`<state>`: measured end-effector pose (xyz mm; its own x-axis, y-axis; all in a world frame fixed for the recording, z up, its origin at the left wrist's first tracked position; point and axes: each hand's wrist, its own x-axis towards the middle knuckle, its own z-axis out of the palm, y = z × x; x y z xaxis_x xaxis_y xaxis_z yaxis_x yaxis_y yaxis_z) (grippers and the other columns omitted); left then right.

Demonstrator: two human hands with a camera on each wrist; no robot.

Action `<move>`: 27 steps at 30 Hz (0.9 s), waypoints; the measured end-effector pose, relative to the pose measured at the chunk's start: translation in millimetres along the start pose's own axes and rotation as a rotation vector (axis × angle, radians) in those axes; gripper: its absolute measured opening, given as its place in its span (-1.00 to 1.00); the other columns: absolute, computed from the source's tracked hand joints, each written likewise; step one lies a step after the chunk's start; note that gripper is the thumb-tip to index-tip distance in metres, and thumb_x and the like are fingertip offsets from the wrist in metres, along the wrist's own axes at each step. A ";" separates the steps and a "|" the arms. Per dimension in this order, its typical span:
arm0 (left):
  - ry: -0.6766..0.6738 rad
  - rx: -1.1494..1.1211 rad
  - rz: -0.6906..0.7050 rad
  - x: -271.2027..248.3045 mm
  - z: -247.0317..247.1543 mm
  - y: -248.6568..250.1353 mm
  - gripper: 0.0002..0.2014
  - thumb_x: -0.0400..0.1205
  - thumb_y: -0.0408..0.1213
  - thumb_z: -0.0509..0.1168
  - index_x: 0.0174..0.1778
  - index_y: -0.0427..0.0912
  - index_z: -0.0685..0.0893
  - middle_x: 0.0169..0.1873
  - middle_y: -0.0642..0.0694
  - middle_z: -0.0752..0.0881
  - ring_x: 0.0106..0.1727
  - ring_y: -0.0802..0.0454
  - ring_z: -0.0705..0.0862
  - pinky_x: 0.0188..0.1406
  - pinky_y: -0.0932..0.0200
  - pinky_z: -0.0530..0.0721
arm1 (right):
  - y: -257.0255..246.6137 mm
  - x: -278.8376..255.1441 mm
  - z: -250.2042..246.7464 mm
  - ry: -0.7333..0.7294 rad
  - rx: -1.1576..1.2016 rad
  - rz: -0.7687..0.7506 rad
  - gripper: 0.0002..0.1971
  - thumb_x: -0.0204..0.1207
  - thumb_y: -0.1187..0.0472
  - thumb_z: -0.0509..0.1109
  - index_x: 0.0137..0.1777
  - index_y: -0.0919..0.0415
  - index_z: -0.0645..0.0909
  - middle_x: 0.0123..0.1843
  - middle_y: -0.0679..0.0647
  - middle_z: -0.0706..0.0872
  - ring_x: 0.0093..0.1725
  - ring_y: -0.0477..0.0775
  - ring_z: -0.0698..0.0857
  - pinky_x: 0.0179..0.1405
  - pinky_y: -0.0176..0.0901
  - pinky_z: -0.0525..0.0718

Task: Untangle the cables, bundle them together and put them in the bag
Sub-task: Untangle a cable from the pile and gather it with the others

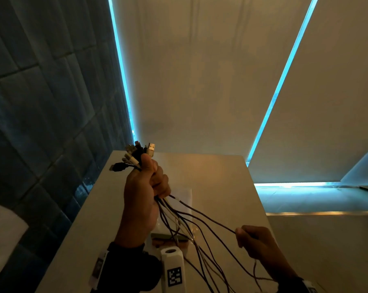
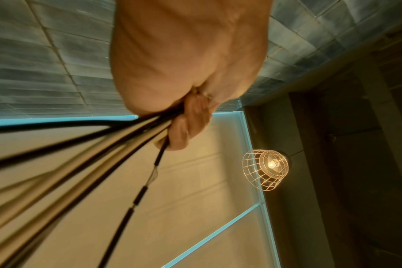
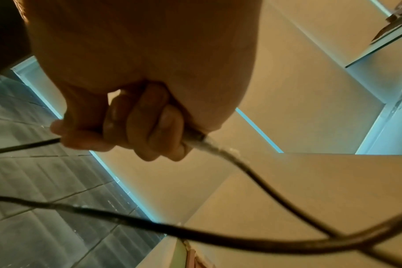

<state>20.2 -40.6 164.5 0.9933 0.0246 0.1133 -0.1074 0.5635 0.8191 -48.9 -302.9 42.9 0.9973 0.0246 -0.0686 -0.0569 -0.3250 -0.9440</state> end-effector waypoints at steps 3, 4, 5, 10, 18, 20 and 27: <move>-0.002 -0.021 0.004 1.4 -2.3 3.4 -0.60 0.69 -0.01 0.02 -0.42 -0.13 0.27 -0.64 0.08 0.21 -0.65 0.19 0.14 -0.67 0.33 0.20 | 7.9 -5.4 -8.7 0.030 0.046 0.078 -0.57 0.39 -0.14 0.38 -0.56 0.14 0.54 -0.59 -0.02 0.36 -0.59 -0.11 0.31 -0.59 -0.34 0.29; 0.005 -0.033 0.008 2.7 -5.0 6.5 -0.60 0.68 0.00 0.03 -0.43 -0.12 0.26 -0.64 0.09 0.21 -0.65 0.19 0.14 -0.68 0.33 0.20 | 16.1 -7.1 -12.8 0.058 0.054 0.109 -0.55 0.43 -0.11 0.38 -0.58 0.14 0.51 -0.60 0.00 0.34 -0.59 -0.09 0.29 -0.58 -0.31 0.26; 0.015 -0.041 0.013 4.2 -8.1 9.6 -0.60 0.68 0.01 0.04 -0.43 -0.11 0.27 -0.64 0.09 0.21 -0.65 0.19 0.14 -0.68 0.32 0.19 | 27.2 -8.9 -18.0 0.100 0.052 0.147 -0.52 0.48 -0.09 0.39 -0.60 0.12 0.47 -0.60 0.00 0.33 -0.59 -0.08 0.27 -0.56 -0.28 0.23; 0.034 -0.049 0.039 7.4 -20.3 20.9 -0.61 0.70 0.03 0.02 -0.41 -0.09 0.31 -0.64 0.11 0.22 -0.65 0.20 0.15 -0.69 0.29 0.21 | 91.0 -19.5 -48.7 0.342 -0.064 0.402 -0.47 0.55 0.07 0.42 -0.65 0.22 0.47 -0.63 0.15 0.46 -0.55 0.02 0.44 -0.38 -0.12 0.39; -0.083 -0.133 -0.112 9.8 3.0 15.7 -0.61 0.63 0.05 0.07 -0.45 -0.10 0.38 -0.57 0.01 0.38 -0.57 0.10 0.40 -0.57 0.25 0.44 | 61.2 -22.3 -76.8 0.104 -0.565 0.457 -0.38 0.25 -0.56 0.10 -0.27 -0.06 0.71 -0.20 -0.10 0.76 -0.02 -0.02 0.73 -0.01 -0.17 0.53; -0.130 -0.115 -0.148 10.4 14.6 9.4 -0.62 0.61 0.04 0.10 -0.42 -0.13 0.40 -0.53 -0.04 0.47 -0.50 0.04 0.50 -0.50 0.20 0.55 | 8.5 -11.7 -63.5 0.192 -0.503 0.176 -0.35 0.29 -0.60 0.12 0.03 -0.13 0.70 0.04 -0.19 0.73 0.09 -0.13 0.68 -0.04 -0.27 0.49; -0.423 0.068 -0.279 9.7 48.4 8.0 -0.62 0.63 0.07 0.06 -0.31 -0.19 0.39 -0.52 -0.12 0.54 -0.46 -0.06 0.61 -0.38 0.06 0.64 | -130.7 26.5 56.1 -0.175 -0.213 -0.281 -0.32 0.25 -0.24 0.54 0.40 -0.29 0.43 0.24 -0.58 0.49 0.18 -0.68 0.44 0.15 -0.60 0.48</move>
<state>26.9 -75.9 199.4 0.8815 -0.4633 0.0908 0.1432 0.4457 0.8836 -17.6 -206.7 146.3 0.9489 0.2951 0.1115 0.2460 -0.4709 -0.8472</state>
